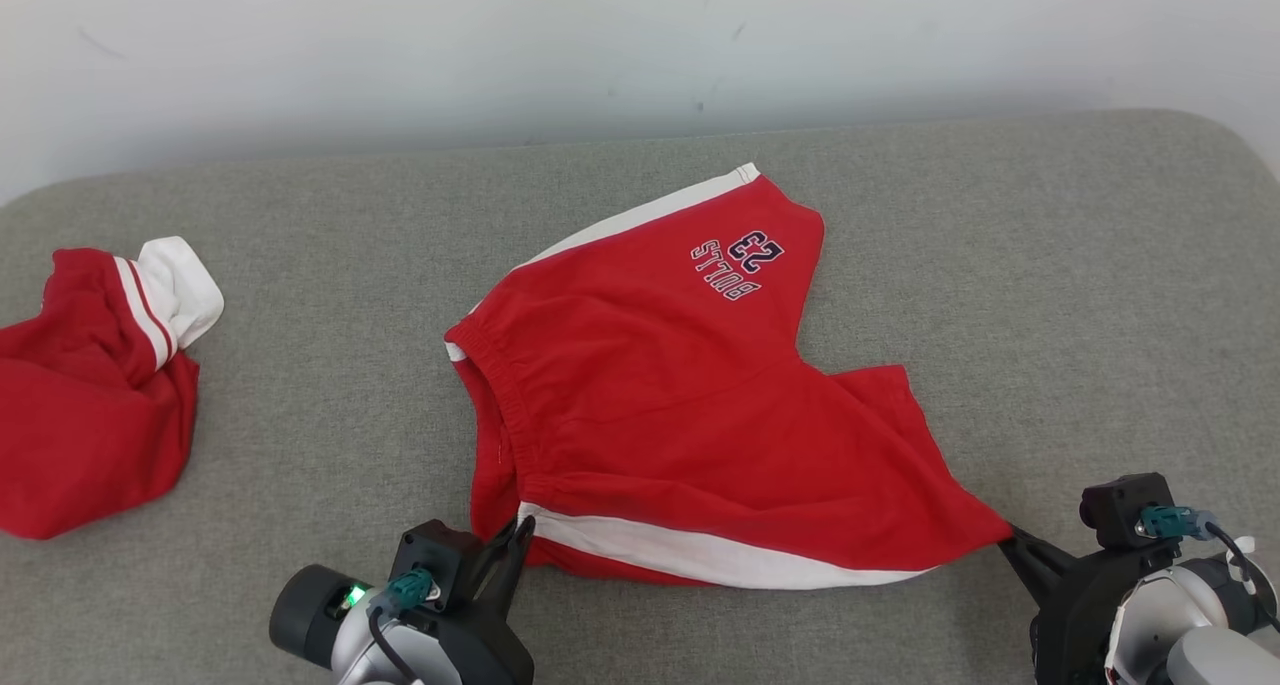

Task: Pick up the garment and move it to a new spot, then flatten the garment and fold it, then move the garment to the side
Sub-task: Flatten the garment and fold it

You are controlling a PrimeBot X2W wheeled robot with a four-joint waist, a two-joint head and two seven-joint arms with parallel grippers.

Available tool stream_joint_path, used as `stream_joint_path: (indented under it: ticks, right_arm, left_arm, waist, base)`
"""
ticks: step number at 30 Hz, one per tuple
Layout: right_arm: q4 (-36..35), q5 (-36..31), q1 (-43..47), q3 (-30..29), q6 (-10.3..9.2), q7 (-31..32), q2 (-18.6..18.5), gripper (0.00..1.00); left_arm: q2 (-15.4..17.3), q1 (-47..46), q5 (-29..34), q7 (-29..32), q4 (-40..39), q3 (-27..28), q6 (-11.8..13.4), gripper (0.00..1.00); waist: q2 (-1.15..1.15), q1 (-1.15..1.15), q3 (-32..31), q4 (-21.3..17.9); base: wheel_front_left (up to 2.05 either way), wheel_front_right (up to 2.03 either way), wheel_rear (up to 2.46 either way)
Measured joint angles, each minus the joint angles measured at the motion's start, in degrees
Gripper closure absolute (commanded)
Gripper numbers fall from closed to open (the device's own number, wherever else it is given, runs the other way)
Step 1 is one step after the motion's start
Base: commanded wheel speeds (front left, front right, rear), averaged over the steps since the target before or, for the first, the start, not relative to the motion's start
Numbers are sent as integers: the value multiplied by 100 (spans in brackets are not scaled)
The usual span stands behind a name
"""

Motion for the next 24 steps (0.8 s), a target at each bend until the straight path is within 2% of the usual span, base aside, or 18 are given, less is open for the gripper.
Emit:
stream_joint_path:
  ticks: [1, 2, 3, 14, 23, 24]
  right_arm:
    - [1, 8, 4, -9, 0, -22, 1, 74]
    - [1, 15, 8, -20, 0, -27, 2, 46]
    - [1, 18, 9, -19, 16, -29, 2, 0]
    - [-53, 64, 135, 11, 44, -25, -41, 0]
    - [158, -104, -110, 254, 126, 81, 86, 0]
    - [175, -122, -137, 259, 126, 81, 92, 6]
  left_arm:
    - [-4, 4, -7, -19, 3, 11, 3, 100]
    - [-14, 10, -46, -19, 3, 26, 3, 47]
    - [-27, 19, -101, -41, 3, 40, 4, 0]
    - [-65, 124, -96, -134, -198, 30, 53, 0]
    - [-126, 114, -98, -56, -63, -46, 32, 0]
    - [-147, 115, -108, -56, -21, -43, -3, 0]
  waist:
    - [0, 0, 0, -6]
    - [0, 0, -1, -12]
    - [0, 0, -1, -19]
    - [0, 0, -16, -34]
    - [0, 0, -16, 6]
    - [0, 0, -14, 10]
  base:
    - [0, 0, 0]
    - [0, 0, 0]
    - [0, 0, 0]
    - [0, 0, 0]
    - [0, 0, 0]
    - [0, 0, 0]
